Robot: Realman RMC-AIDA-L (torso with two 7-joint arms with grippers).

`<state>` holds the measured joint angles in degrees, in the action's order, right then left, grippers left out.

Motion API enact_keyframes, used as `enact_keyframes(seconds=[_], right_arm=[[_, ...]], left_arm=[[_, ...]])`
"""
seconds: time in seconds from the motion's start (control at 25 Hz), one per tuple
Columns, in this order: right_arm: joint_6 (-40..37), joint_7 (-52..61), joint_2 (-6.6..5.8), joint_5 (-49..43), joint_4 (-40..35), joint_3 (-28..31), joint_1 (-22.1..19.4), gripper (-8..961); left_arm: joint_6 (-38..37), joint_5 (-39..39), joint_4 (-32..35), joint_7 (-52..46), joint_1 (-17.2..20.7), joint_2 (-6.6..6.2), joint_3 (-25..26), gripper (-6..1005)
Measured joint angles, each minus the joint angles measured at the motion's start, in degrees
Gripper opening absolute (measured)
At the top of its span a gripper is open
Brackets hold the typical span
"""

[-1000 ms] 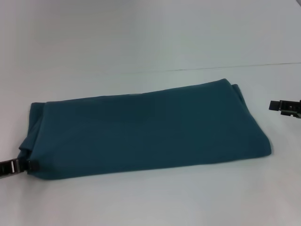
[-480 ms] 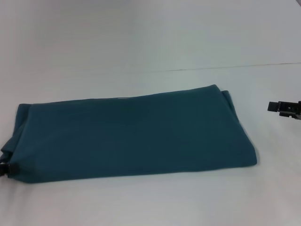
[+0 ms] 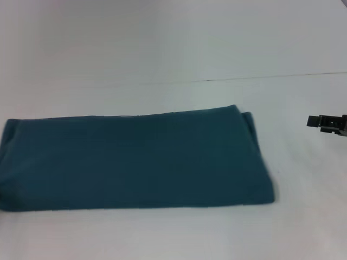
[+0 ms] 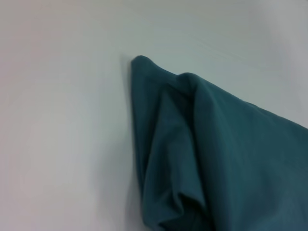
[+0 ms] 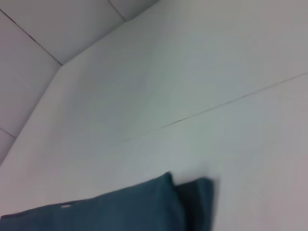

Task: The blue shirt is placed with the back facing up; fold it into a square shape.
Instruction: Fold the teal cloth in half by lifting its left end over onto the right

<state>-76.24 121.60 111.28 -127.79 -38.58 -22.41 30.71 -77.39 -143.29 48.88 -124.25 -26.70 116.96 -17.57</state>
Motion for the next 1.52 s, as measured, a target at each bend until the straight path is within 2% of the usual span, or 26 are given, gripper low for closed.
enact_keyframes(seconds=[0.24,0.4,0.52,0.72,0.84,0.92,0.96,1.16,1.2,1.24,1.36,1.52], right_arm=[[0.4,0.1,0.16,0.1,0.7,0.0,0.3,632],[0.6,0.1,0.45,0.2,0.8,0.0,0.5,632],[0.7,0.0,0.63,0.2,0.8,0.0,0.6,633],[0.7,-0.5,0.75,0.3,0.8,0.0,0.2,633],[0.8,-0.9,0.82,0.2,0.9,0.0,0.1,633],[0.8,-1.4,0.91,0.2,1.1,0.0,0.1,633],[0.8,-1.6,0.92,0.2,1.2,0.0,0.1,633],[0.6,-2.2,0.56,-0.1,1.4,-2.0,0.4,634],[0.5,-2.3,0.46,-0.1,1.4,-2.4,0.4,634],[0.4,-2.4,0.34,-0.1,1.3,-2.7,0.4,634],[0.3,-3.0,0.07,-0.1,1.2,-3.2,0.2,634],[0.4,-3.4,-0.06,-0.1,1.0,-4.0,-0.1,634]], left_arm=[[0.5,-3.3,1.4,0.0,0.2,-1.09,4.1,39],[-0.5,-3.6,2.3,0.0,0.4,-1.25,5.2,39],[-4.4,-1.5,2.4,0.2,0.0,-1.12,5.1,40],[-14.6,10.9,2.5,2.3,-1.0,0.08,3.5,40],[-18.8,20.8,2.0,2.8,-2.8,1.56,-0.1,40],[-19.6,27.0,1.2,3.0,-4.8,3.19,-3.8,40],[-19.3,28.6,0.7,3.2,-5.6,3.58,-4.7,40],[-14.8,36.3,-8.0,8.0,-14.3,6.58,-10.1,41],[-14.8,36.3,-8.0,8.0,-14.3,6.58,-10.1,41],[-12.4,38.2,-14.8,11.9,-18.3,7.21,-11.7,41],[-8.4,40.1,-23.0,16.8,-21.8,7.33,-12.9,41],[3.2,44.2,-36.3,26.4,-25.7,7.60,-13.0,41]])
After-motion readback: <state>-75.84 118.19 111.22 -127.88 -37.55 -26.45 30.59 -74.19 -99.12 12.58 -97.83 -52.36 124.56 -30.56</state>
